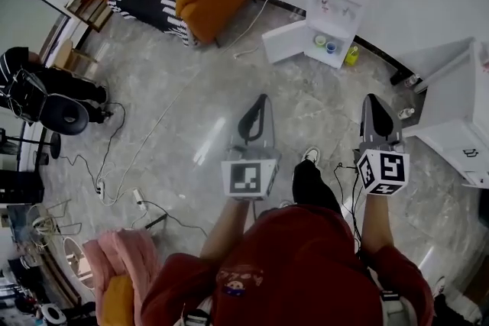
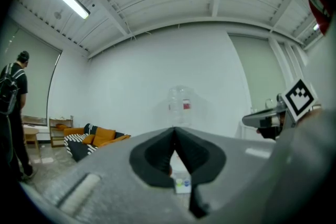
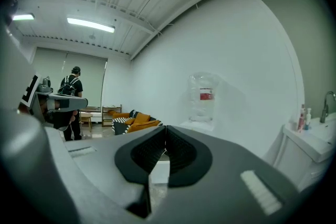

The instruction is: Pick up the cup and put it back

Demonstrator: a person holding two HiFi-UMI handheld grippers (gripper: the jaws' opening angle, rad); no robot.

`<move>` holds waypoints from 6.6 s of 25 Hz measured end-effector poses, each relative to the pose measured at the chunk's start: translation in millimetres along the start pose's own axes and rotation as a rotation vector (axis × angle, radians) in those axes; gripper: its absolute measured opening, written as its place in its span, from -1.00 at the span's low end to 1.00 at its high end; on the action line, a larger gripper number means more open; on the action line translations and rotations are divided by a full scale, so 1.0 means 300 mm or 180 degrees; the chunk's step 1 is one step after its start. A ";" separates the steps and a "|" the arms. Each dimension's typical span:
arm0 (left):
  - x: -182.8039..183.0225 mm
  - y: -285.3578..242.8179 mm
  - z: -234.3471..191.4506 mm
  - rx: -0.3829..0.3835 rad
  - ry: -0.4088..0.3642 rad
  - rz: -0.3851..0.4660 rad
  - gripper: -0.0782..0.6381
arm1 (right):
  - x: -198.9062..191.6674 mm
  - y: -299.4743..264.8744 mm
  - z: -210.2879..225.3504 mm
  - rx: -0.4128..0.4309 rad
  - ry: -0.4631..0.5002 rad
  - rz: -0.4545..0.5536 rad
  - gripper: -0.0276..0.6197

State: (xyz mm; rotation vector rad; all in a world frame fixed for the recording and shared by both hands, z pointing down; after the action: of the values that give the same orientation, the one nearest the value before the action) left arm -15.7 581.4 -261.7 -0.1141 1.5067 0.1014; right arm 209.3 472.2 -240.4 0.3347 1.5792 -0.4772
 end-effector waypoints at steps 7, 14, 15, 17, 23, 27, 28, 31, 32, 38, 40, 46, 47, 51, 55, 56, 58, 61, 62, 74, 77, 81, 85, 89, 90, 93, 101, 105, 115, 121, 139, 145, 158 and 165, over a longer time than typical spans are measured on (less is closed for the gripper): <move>0.046 -0.382 -0.021 -0.0203 -0.0015 -0.0028 -0.78 | 0.020 -0.253 0.199 -0.0175 -0.0130 -0.0066 -0.91; 0.058 -0.739 -0.011 -0.0400 -0.0017 -0.0034 -0.78 | 0.017 -0.470 0.409 -0.0359 -0.0219 -0.0120 -0.91; 0.062 -0.779 -0.006 -0.0422 -0.0015 -0.0030 -0.78 | 0.019 -0.495 0.435 -0.0379 -0.0223 -0.0124 -0.91; 0.069 -0.845 0.006 -0.0466 0.0029 -0.0015 -0.78 | 0.021 -0.535 0.477 -0.0413 -0.0231 -0.0122 -0.91; 0.062 -0.980 -0.008 -0.0551 0.0065 -0.0017 -0.78 | 0.024 -0.633 0.536 -0.0500 -0.0245 -0.0115 -0.91; 0.052 -1.040 -0.060 -0.0628 0.0065 -0.0020 -0.78 | 0.028 -0.692 0.529 -0.0585 -0.0231 -0.0151 -0.91; 0.050 -1.057 -0.077 -0.0658 0.0078 -0.0017 -0.78 | 0.031 -0.708 0.524 -0.0614 -0.0228 -0.0158 -0.91; 0.038 -1.117 -0.143 -0.0781 0.0095 0.0002 -0.78 | 0.035 -0.776 0.494 -0.0704 -0.0199 -0.0164 -0.91; 0.035 -1.139 -0.173 -0.0818 0.0102 0.0017 -0.78 | 0.038 -0.804 0.480 -0.0735 -0.0187 -0.0162 -0.91; 0.040 -1.294 -0.380 -0.1041 0.0129 0.0065 -0.78 | 0.095 -0.996 0.375 -0.0915 -0.0174 -0.0172 -0.91; 0.052 -1.339 -0.451 -0.1132 0.0109 0.0083 -0.78 | 0.127 -1.063 0.333 -0.0984 -0.0143 -0.0153 -0.91; 0.064 -1.458 -0.619 -0.1423 0.0105 0.0107 -0.78 | 0.184 -1.204 0.231 -0.1241 -0.0118 -0.0106 -0.91; 0.067 -1.476 -0.637 -0.1479 0.0092 0.0125 -0.78 | 0.188 -1.219 0.222 -0.1287 -0.0114 -0.0108 -0.91; 0.071 -1.526 -0.687 -0.1695 0.0056 0.0162 -0.78 | 0.196 -1.249 0.183 -0.1489 -0.0143 -0.0119 -0.91; 0.058 -1.555 -0.706 -0.1827 0.0108 0.0142 -0.78 | 0.183 -1.254 0.153 -0.1614 -0.0170 -0.0143 -0.91; 0.055 -1.560 -0.702 -0.1835 0.0106 0.0136 -0.78 | 0.175 -1.253 0.156 -0.1626 -0.0176 -0.0156 -0.91; 0.047 -1.574 -0.688 -0.1840 0.0119 0.0139 -0.78 | 0.157 -1.250 0.174 -0.1652 -0.0187 -0.0176 -0.91; 0.028 -1.586 -0.671 -0.1808 0.0158 0.0117 -0.78 | 0.136 -1.249 0.202 -0.1660 -0.0219 -0.0193 -0.91; 0.021 -1.592 -0.666 -0.1786 0.0158 0.0087 -0.78 | 0.131 -1.253 0.214 -0.1642 -0.0226 -0.0196 -0.91; 0.020 -1.683 -0.453 -0.1375 0.0056 0.0000 -0.78 | 0.104 -1.260 0.509 -0.1278 -0.0222 -0.0169 -0.91; -0.019 -1.698 -0.387 -0.1284 0.0070 -0.0033 -0.78 | 0.060 -1.259 0.582 -0.1186 -0.0241 -0.0159 -0.91; -0.087 -1.723 -0.315 -0.1205 0.0023 -0.0121 -0.78 | -0.020 -1.266 0.640 -0.1034 -0.0283 -0.0219 -0.91; -0.171 -1.745 -0.274 -0.1149 0.0052 -0.0143 -0.78 | -0.113 -1.293 0.670 -0.0962 -0.0281 -0.0283 -0.91; -0.278 -1.764 -0.278 -0.1220 0.0041 -0.0167 -0.78 | -0.202 -1.329 0.664 -0.0963 -0.0228 -0.0296 -0.91; -0.305 -1.769 -0.283 -0.1234 0.0037 -0.0160 -0.78 | -0.225 -1.340 0.658 -0.0967 -0.0215 -0.0295 -0.91; -0.392 -1.780 -0.308 -0.1270 0.0029 -0.0153 -0.78 | -0.298 -1.374 0.629 -0.0983 -0.0181 -0.0266 -0.91; -0.643 -1.813 -0.453 -0.1361 0.0022 -0.0251 -0.78 | -0.494 -1.490 0.510 -0.1108 -0.0237 -0.0178 -0.91; -0.801 -1.827 -0.493 -0.1482 0.0020 -0.0266 -0.78 | -0.622 -1.559 0.441 -0.1095 -0.0171 -0.0209 -0.91; -1.395 -1.909 -0.542 -0.1488 0.0089 -0.0251 -0.78 | -1.128 -1.711 0.352 -0.1039 -0.0062 -0.0301 -0.91; -1.692 -1.926 -0.524 -0.1631 -0.0131 -0.0341 -0.78 | -1.400 -1.742 0.333 -0.0920 -0.0235 -0.0348 -0.91; -2.375 -2.040 -0.456 -0.1812 -0.0060 -0.0288 -0.78 | -2.039 -1.912 0.343 -0.0589 -0.0250 -0.0281 -0.91; -2.574 -2.108 -0.478 -0.1866 -0.0287 -0.0221 -0.78 | -2.239 -2.004 0.384 -0.0654 -0.0554 -0.0194 -0.91; -2.960 -2.233 -0.436 -0.1695 -0.0264 -0.0003 -0.78 | -2.679 -2.141 0.448 -0.0658 -0.0363 -0.0082 -0.91; -3.073 -2.280 -0.416 -0.1446 0.0032 -0.0104 -0.78 | -2.776 -2.120 0.457 -0.0641 -0.0366 0.0122 -0.91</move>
State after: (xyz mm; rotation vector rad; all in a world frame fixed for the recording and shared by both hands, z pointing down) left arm -101.7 -109.7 659.3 -0.5034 1.4698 0.4169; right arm 74.3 -85.0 647.6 0.1804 1.4916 -0.2991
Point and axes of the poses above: the fingertips, and each gripper's own axes: y backward along the fingers, z to its right, x out of its top, the point moved 5 cm from there along y, backward along the fingers, and after that the axes turned 11 degrees about -x, right-handed, at the moved point
